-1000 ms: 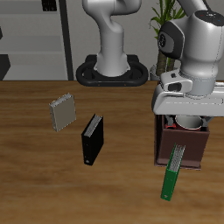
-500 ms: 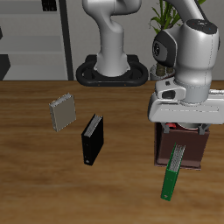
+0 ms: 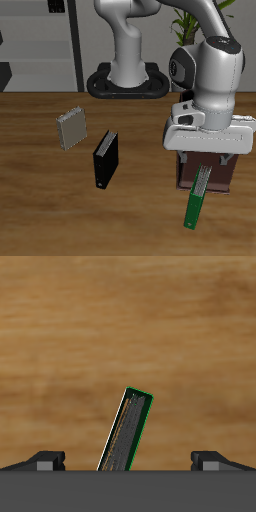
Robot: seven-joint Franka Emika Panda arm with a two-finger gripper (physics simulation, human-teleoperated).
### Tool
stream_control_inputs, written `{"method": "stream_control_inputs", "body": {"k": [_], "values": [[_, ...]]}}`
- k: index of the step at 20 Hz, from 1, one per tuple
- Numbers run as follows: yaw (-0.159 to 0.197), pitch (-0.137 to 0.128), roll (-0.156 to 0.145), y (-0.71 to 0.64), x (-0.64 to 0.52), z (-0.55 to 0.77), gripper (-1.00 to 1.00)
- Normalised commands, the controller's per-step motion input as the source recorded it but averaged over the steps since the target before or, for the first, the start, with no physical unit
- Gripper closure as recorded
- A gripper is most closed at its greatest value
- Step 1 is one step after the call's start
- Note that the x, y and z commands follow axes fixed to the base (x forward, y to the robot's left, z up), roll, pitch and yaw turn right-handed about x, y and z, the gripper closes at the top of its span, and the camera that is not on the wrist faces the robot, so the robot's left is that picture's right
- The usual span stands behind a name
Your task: Place the red mug into the left desk caddy's right compartment and place the green book into the left desk caddy's back compartment
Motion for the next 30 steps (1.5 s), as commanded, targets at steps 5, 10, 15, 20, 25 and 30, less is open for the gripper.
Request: {"method": "stream_control_inputs", "body": {"k": [5,10,15,20,25,30], "values": [[-0.033,0.030,0.002,0.01,0.06,-0.23,-1.00],[-0.021,0.038,-0.007,-0.04,0.06,-0.21,-1.00],[-0.018,0.033,0.001,-0.04,0.08,-0.13,-1.00],[-0.014,0.031,-0.008,-0.01,0.07,-0.12,-1.00],[-0.014,0.017,-0.009,-0.01,0.03,-0.11,-1.00],[-0.015,0.029,-0.002,0.02,0.05,-0.21,-1.00]]}}
